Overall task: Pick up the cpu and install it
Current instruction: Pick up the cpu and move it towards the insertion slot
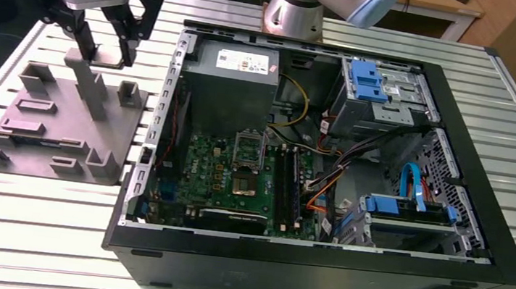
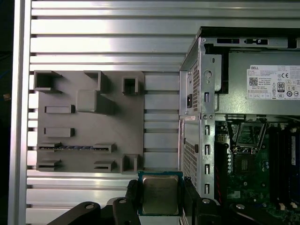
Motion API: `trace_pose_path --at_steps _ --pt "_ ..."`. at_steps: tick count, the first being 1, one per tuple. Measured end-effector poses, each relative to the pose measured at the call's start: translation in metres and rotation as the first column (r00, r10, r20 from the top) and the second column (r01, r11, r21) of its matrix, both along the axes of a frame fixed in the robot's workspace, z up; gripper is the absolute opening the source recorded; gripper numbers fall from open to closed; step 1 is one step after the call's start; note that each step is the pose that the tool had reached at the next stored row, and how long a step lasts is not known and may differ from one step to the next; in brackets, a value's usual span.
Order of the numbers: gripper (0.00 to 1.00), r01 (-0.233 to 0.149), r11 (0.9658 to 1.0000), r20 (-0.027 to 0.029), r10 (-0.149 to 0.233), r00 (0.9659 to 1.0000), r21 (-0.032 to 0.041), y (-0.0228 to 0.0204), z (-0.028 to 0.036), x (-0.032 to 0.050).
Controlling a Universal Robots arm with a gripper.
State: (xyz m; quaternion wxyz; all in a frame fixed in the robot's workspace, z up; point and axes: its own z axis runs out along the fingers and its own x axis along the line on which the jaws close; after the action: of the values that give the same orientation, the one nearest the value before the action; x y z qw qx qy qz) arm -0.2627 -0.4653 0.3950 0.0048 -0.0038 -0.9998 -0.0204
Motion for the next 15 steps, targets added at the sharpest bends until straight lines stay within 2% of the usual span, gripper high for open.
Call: trace_pose_path --at_steps 15 --pt "0.47 0.0 1.0 0.0 0.0 1.0 0.0 0.0 -0.0002 0.0066"
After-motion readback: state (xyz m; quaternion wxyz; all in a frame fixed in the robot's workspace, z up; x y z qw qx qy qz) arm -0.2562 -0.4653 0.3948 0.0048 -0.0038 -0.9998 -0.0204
